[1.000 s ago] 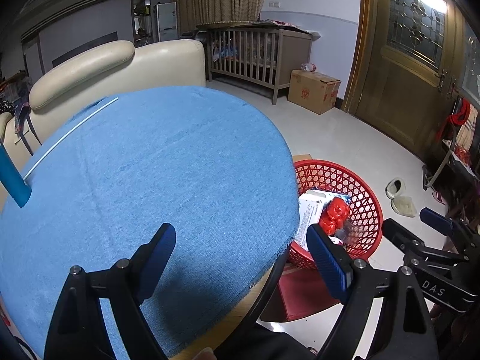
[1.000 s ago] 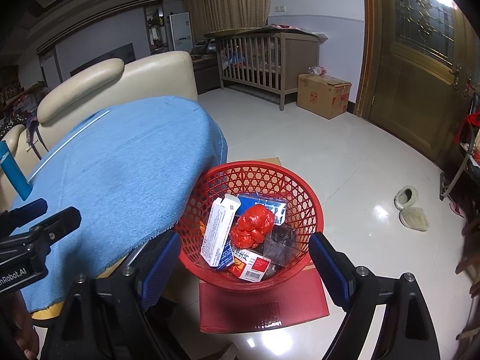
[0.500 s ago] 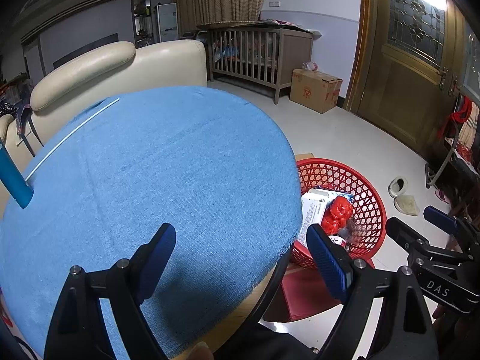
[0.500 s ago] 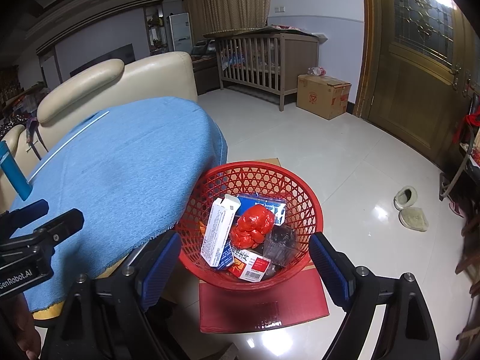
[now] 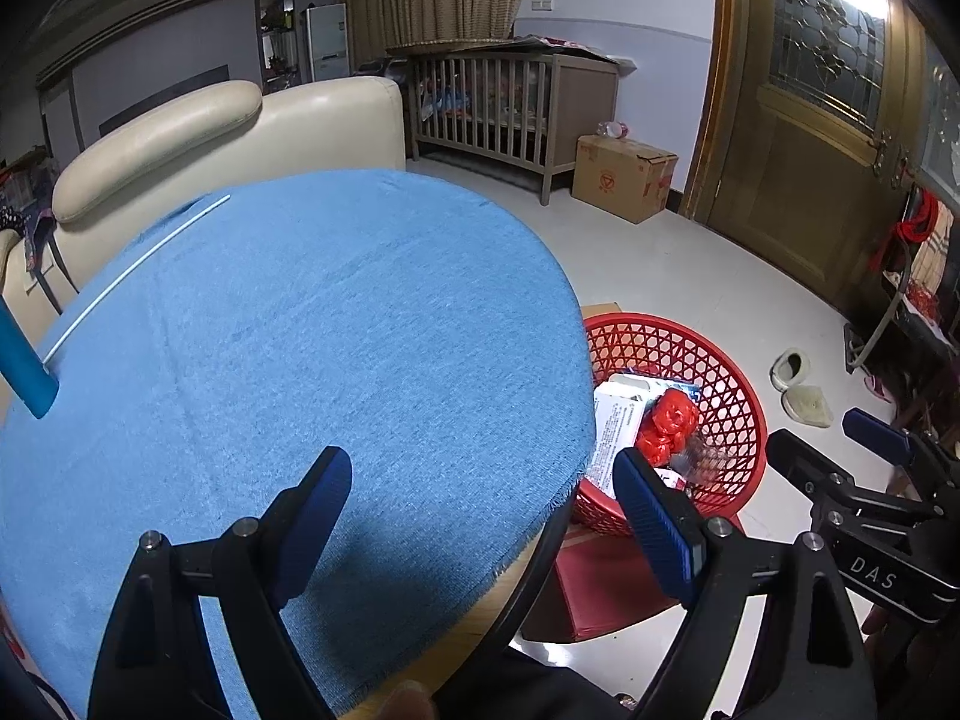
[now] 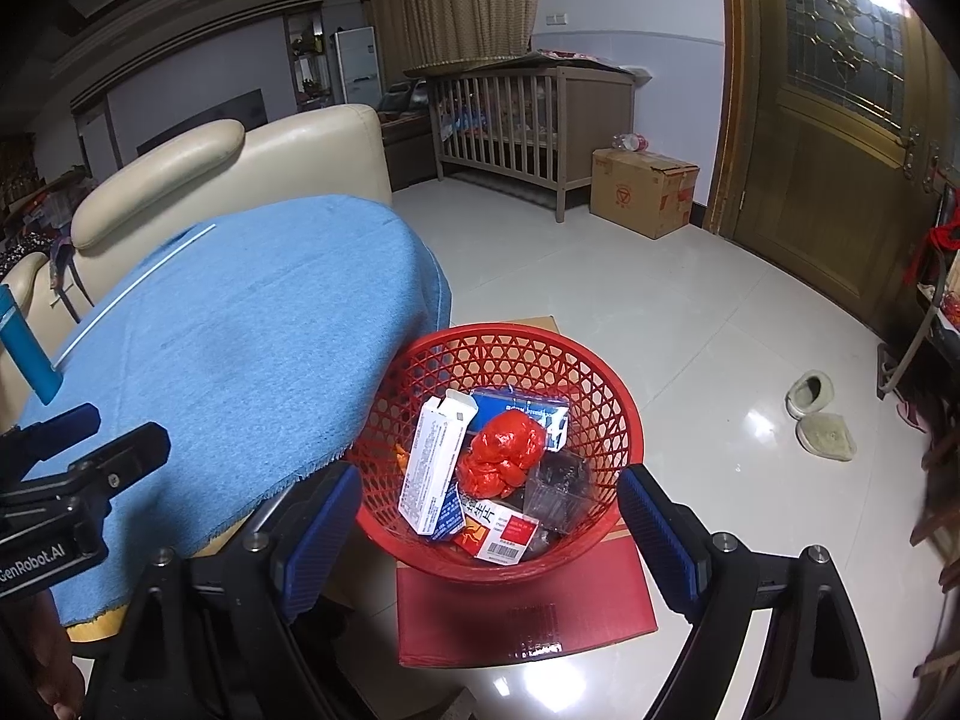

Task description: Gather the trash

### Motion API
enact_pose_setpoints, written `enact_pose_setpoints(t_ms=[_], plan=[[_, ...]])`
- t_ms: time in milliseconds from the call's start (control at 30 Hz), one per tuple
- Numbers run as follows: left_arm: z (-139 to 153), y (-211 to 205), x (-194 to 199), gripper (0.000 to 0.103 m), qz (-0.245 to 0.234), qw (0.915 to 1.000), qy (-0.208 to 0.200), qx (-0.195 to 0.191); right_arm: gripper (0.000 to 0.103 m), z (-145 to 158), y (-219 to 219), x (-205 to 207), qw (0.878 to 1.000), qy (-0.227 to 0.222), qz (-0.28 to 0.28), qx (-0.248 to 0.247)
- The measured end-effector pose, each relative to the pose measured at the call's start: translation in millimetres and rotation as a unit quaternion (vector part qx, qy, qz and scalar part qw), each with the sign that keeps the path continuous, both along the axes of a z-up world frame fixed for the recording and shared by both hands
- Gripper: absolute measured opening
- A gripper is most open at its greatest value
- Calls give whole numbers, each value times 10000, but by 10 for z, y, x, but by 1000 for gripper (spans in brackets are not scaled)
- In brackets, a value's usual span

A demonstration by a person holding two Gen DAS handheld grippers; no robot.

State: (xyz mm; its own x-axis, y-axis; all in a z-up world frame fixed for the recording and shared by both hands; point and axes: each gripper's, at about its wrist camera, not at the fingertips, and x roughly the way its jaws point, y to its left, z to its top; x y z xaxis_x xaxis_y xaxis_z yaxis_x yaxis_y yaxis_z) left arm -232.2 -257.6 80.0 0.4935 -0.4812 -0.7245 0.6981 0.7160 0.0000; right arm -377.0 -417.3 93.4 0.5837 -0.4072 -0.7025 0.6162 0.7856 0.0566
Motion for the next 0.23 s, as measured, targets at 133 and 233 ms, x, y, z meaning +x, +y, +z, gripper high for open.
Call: enact_pose_setpoints(t_ms=[133,233], plan=[[5,-1,-18,89,-97,9999,-29,-53,89,-15,-3,2,10000,11,-3,13],[8,2,-41,89,-87,9999,-104,-51,89,-27,-4,0,10000,21,-10,25]])
